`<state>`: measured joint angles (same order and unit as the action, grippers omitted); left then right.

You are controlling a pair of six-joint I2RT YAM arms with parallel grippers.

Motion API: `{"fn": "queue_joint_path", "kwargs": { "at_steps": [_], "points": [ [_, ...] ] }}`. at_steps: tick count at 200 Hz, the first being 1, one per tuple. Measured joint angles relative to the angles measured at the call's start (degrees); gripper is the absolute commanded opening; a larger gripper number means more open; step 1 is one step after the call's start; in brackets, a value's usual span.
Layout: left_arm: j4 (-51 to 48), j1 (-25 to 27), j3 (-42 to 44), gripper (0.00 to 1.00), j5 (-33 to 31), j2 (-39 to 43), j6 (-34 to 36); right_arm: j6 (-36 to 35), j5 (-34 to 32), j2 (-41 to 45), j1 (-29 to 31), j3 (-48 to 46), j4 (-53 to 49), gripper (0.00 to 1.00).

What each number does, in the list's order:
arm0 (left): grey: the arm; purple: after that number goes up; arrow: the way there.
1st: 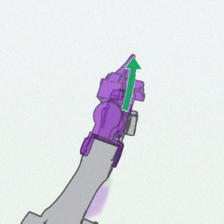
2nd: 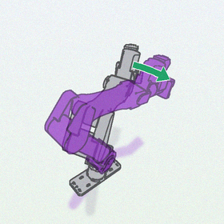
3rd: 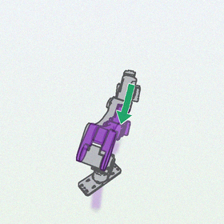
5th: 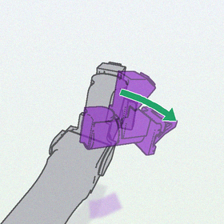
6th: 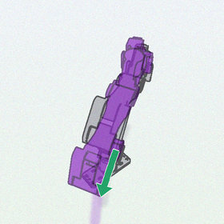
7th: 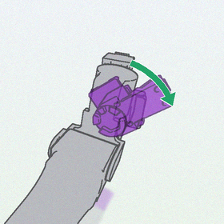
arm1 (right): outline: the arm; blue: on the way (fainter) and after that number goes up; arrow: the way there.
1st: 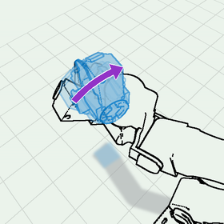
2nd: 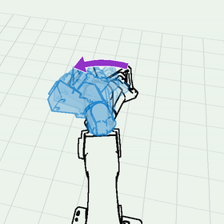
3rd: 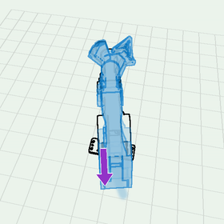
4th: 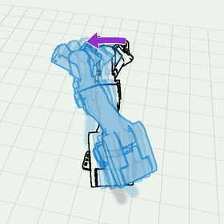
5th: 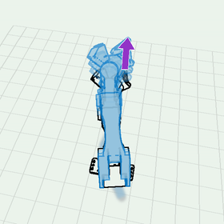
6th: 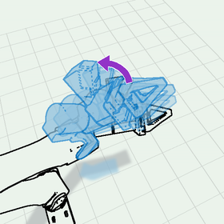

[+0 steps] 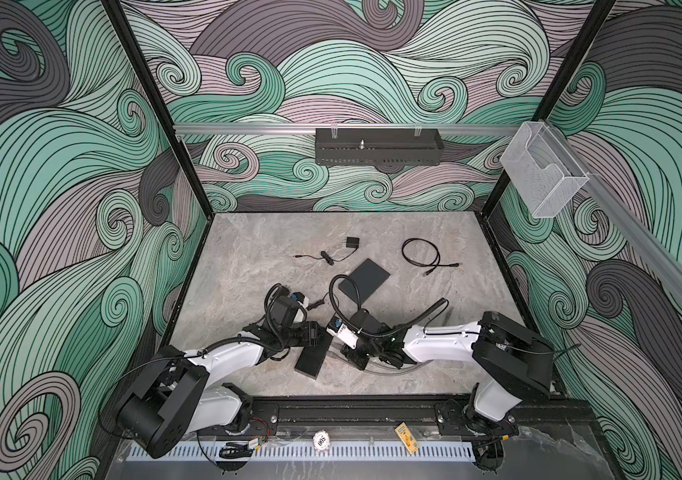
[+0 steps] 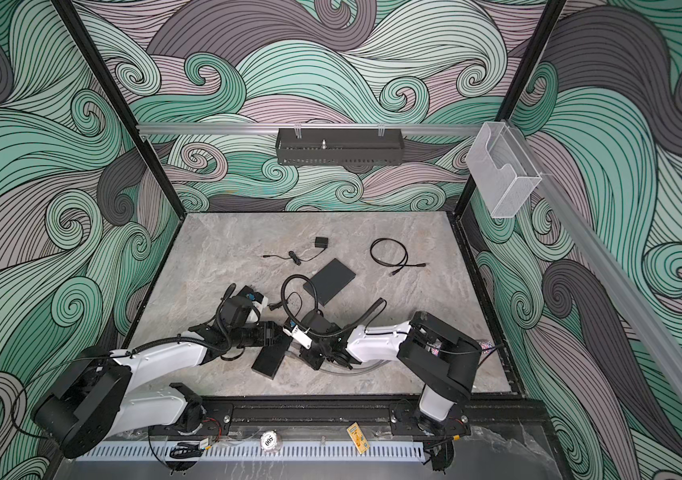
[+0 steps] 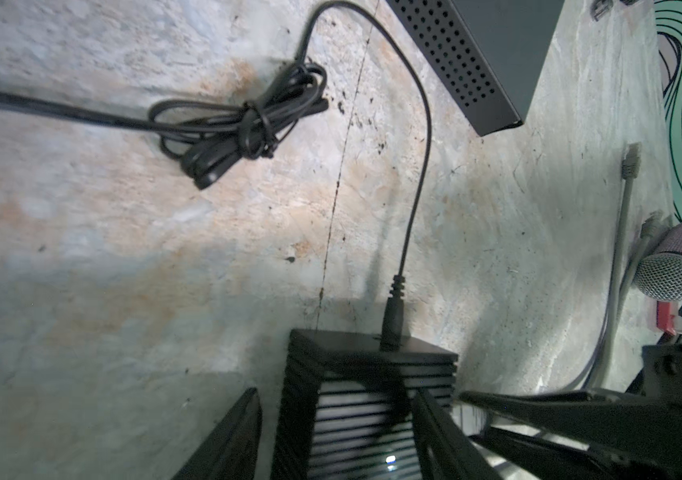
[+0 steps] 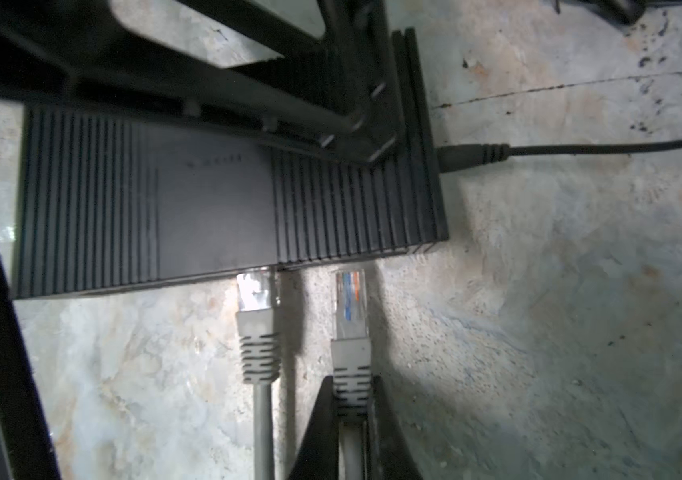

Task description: Insert the plug into the switch port

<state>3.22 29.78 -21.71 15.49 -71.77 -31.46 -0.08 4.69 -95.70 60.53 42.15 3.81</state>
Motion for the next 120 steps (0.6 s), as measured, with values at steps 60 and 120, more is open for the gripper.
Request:
{"fn": "queue_joint_path", "kwargs": {
  "at_steps": [60, 120],
  "points": [
    [0.0, -0.04, 0.0, 0.6, 0.44, -0.02, -0.02, 0.33, -3.3, 0.04, 0.0, 0.02, 0.0, 0.0],
    [0.61, -0.02, 0.0, 0.6, 1.44, -0.66, -0.02, 0.52, -3.5, 0.04, 0.39, 0.02, 0.07, 0.0]
  ]
}}
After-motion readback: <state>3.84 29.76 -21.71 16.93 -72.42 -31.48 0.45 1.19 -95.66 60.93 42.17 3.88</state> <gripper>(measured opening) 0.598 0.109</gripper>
